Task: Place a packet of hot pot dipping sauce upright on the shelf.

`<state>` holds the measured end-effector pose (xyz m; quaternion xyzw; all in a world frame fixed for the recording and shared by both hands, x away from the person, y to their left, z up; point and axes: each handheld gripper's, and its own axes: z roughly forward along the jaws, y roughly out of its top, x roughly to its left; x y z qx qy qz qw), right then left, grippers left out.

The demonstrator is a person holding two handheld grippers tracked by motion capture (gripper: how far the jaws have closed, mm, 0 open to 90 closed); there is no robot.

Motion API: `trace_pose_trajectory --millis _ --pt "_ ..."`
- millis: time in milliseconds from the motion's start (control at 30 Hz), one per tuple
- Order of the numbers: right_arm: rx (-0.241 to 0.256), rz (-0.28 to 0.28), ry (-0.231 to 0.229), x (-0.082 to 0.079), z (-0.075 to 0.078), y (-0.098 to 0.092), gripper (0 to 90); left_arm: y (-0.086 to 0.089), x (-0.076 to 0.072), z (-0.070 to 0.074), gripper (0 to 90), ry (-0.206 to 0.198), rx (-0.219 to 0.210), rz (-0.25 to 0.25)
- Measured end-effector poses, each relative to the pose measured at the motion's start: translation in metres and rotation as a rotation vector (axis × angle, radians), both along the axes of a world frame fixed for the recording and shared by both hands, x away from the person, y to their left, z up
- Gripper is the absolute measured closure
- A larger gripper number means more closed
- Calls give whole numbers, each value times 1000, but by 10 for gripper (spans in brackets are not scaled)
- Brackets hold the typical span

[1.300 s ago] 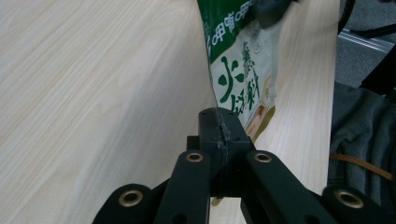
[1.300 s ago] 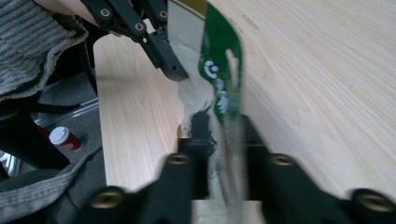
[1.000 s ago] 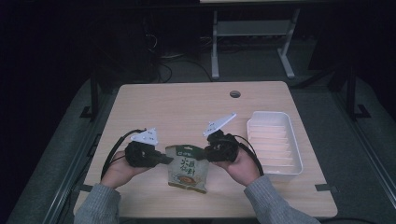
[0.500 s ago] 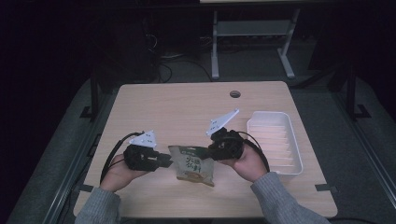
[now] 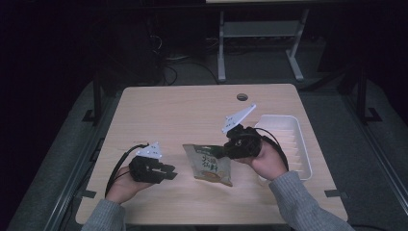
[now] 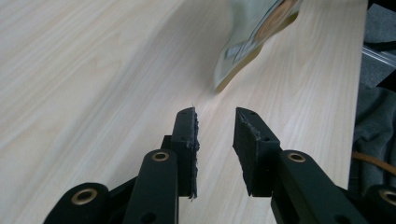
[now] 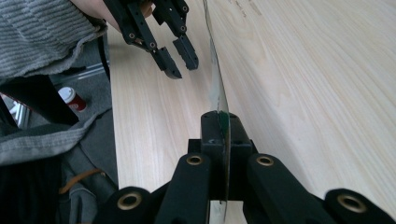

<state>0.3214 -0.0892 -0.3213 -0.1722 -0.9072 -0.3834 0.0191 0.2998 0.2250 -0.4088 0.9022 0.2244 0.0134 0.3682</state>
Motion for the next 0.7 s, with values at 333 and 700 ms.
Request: trace_pose_trajectory --millis 333,700 --pt "-21 24 -40 4 18 -19 891 14 1 -8 633 14 8 54" --pt "-12 12 -82 8 39 -55 891 14 3 -15 498 0 37 89"
